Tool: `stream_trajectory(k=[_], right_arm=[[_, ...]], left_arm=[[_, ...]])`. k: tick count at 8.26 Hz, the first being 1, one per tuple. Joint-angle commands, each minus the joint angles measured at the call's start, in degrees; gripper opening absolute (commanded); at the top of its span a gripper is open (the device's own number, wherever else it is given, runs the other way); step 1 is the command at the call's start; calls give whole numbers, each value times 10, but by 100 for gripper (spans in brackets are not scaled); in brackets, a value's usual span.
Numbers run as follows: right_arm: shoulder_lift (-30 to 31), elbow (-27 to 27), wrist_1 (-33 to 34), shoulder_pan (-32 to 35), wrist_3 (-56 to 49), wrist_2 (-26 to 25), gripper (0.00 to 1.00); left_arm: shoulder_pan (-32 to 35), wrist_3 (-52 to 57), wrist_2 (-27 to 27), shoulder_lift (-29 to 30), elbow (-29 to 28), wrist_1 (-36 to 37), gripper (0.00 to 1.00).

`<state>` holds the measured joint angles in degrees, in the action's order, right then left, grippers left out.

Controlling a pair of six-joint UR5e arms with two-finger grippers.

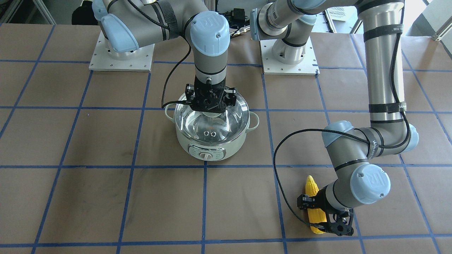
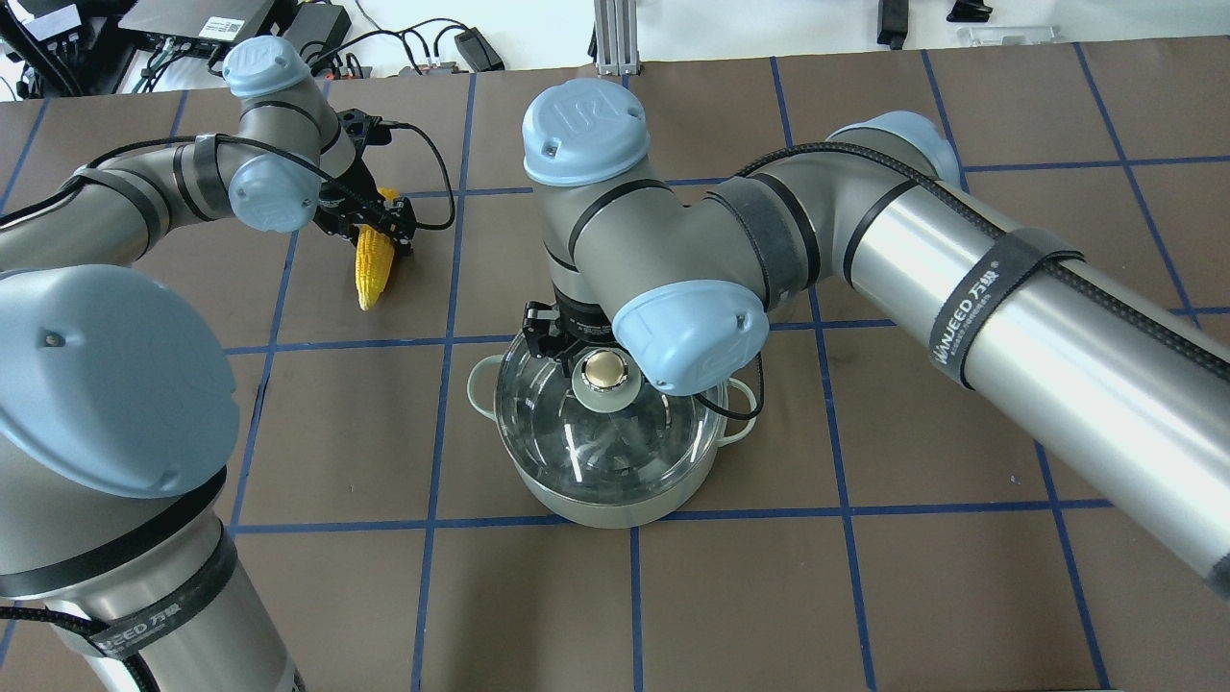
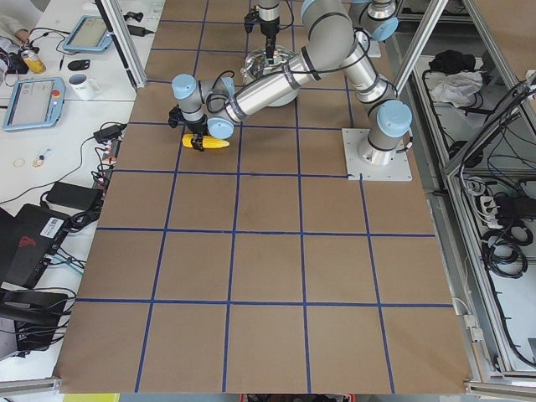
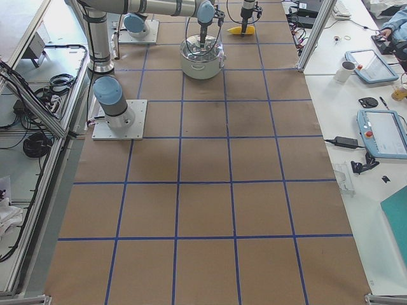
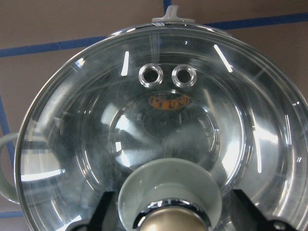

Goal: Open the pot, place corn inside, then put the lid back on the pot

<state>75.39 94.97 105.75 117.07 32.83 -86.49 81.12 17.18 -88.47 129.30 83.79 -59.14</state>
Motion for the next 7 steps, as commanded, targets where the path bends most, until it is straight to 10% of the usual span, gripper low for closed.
stream_trajectory(k=[1,7], right_arm=[[-1,-2,0,0,1,0,61],[2,-7,-3,-2,5,-1,52]], left_arm=[[0,-3,-1,-12,-3,-2,0],[3,-81,-16,-95,-6,-76,0]])
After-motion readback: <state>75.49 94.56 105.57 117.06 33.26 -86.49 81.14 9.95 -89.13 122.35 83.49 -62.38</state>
